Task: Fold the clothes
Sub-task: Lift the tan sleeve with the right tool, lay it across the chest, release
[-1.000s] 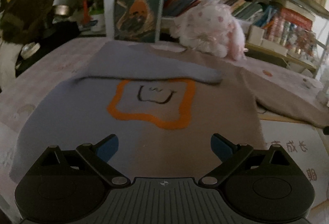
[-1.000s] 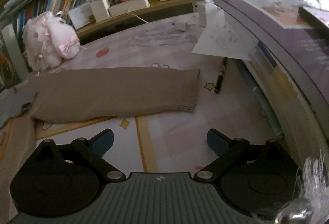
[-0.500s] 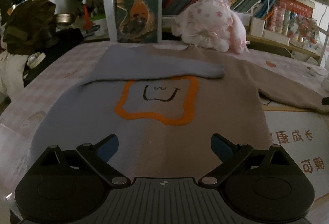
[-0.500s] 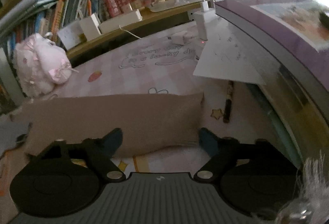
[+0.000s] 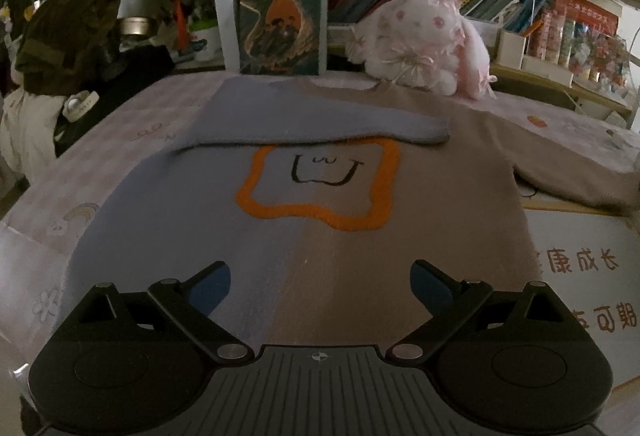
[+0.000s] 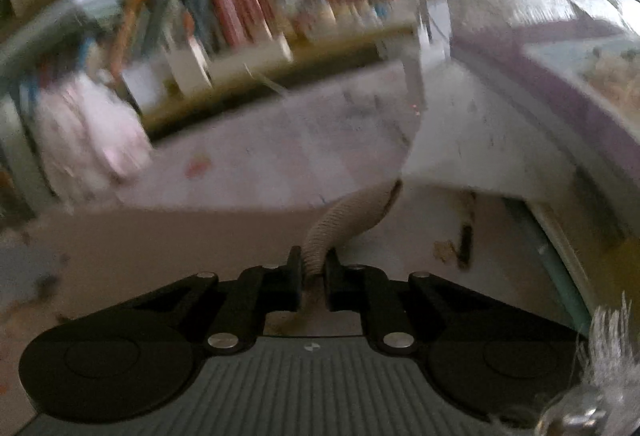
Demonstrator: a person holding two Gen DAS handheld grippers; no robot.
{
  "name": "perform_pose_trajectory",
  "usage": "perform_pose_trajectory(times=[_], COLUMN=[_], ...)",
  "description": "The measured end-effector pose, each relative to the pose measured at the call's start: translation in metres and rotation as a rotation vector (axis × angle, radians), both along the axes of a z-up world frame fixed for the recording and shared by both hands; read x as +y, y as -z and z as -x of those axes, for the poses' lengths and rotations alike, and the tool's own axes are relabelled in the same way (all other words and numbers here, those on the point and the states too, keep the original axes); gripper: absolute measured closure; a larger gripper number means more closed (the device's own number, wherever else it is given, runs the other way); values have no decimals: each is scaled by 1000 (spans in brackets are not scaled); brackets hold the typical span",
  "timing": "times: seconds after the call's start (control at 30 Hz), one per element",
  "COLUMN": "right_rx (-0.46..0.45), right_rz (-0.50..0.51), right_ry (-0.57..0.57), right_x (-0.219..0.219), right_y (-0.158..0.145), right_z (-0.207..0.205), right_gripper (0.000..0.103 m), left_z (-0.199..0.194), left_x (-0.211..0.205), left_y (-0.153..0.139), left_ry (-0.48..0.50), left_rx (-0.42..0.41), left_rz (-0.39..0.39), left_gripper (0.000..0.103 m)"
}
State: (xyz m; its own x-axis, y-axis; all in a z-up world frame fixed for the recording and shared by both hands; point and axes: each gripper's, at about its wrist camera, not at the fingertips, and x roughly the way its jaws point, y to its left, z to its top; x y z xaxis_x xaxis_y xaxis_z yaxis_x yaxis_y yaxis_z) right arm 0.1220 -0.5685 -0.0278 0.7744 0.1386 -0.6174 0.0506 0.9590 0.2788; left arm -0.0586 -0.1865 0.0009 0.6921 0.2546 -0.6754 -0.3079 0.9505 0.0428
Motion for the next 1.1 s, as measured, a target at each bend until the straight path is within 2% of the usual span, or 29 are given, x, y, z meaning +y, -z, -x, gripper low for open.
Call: perform_pose_trajectory(times=[0.33,0.6,0.87,1.1], right_rx=[-102,-83,-149,-189], right_rz=[-35,-91,-139,-144], right_ry=[-39,-41,-113,-166], right_x=[0,3,30,79], right_y=[-17,-27,-61,-86], right_z=[11,8,8,14], right_gripper=[94,94,94,94], left_z=[-2,-1,1,3], left_x=[1,10,18,40], left_y=[2,1,0,-4], left_ry=[2,-20,12,68], left_rx=[7,-1,-23,-68], left_rz=[2,11,11,3], left_gripper=[5,5,5,5])
